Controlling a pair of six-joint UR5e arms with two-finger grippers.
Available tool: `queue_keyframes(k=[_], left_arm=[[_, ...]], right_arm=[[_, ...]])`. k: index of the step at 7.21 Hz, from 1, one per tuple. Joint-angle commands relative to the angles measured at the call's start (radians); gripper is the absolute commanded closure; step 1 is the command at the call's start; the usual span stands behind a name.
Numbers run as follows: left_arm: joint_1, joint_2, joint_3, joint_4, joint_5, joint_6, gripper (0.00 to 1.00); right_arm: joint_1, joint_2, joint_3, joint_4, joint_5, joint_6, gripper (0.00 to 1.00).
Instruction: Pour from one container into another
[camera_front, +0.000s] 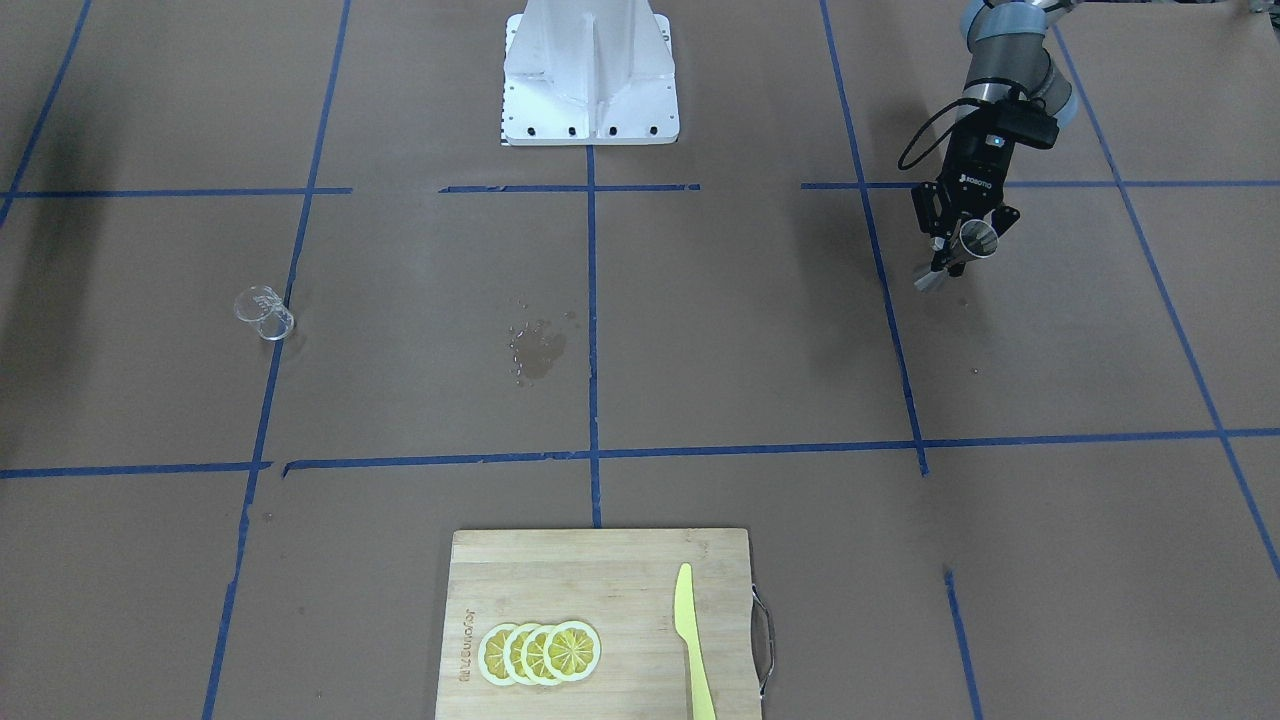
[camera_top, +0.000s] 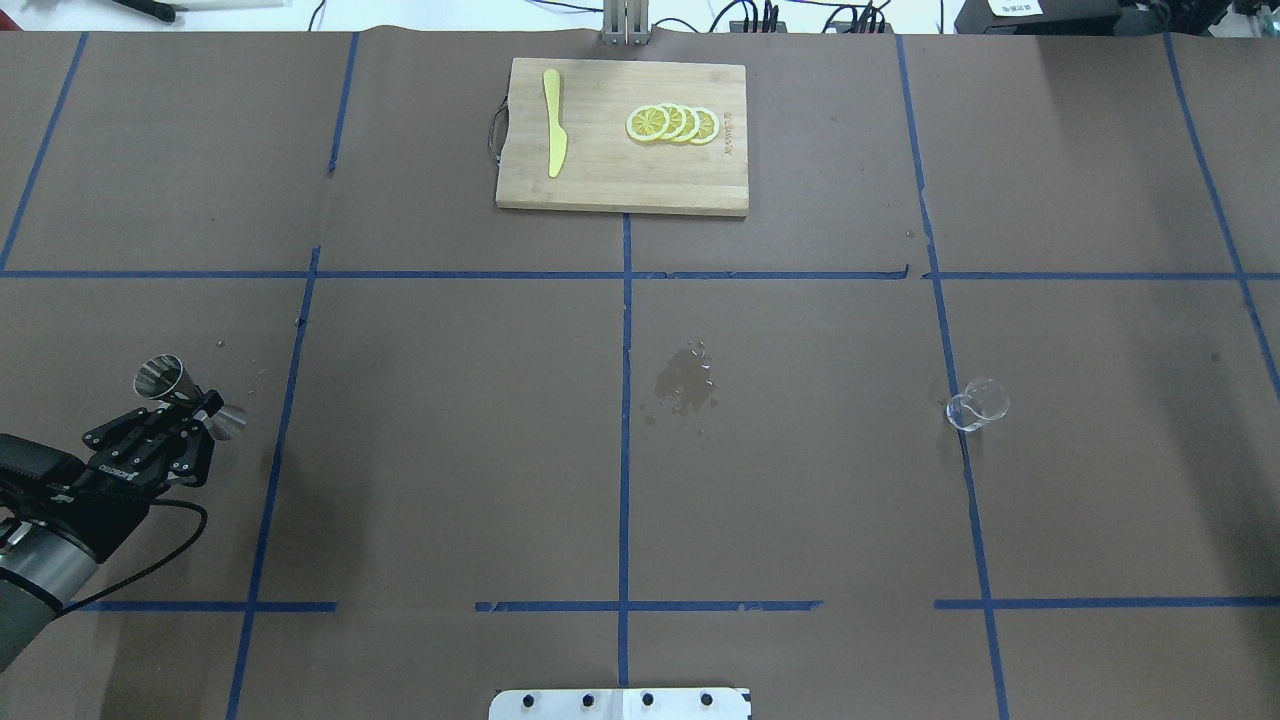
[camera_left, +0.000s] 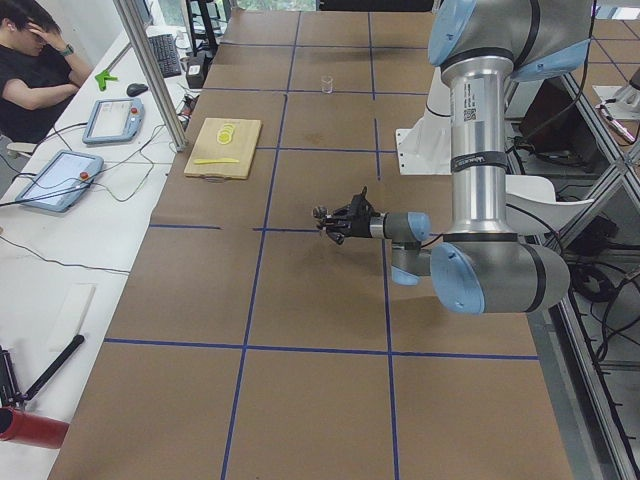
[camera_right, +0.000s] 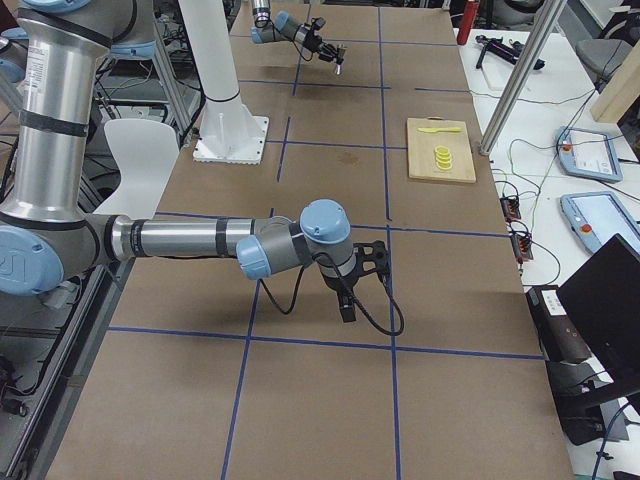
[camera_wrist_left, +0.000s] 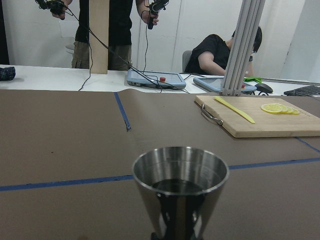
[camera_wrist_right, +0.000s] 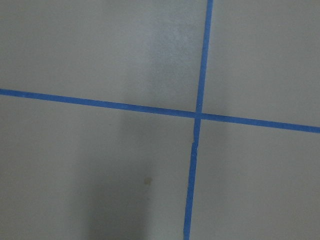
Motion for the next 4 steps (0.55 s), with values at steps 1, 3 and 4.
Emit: queue_keyframes(k=[1,3,4], left_arm=[[0.002,-0.010,0.014,0.002,0.029,0.001,1.00],[0.004,-0.027,0.026,0.002,0.035,0.002,1.00],[0.004,-0.028,0.028,0.002,0.037,0.002,1.00]], right_arm=[[-0.059,0.018,0.017,-0.144,-0.021,-0.008,0.00],[-0.084,-0.027,0.014,-0.179,-0.096,-0.155,0.00],[-0.066,-0.045,0.018,-0.175,-0.081,-0.174,0.00]])
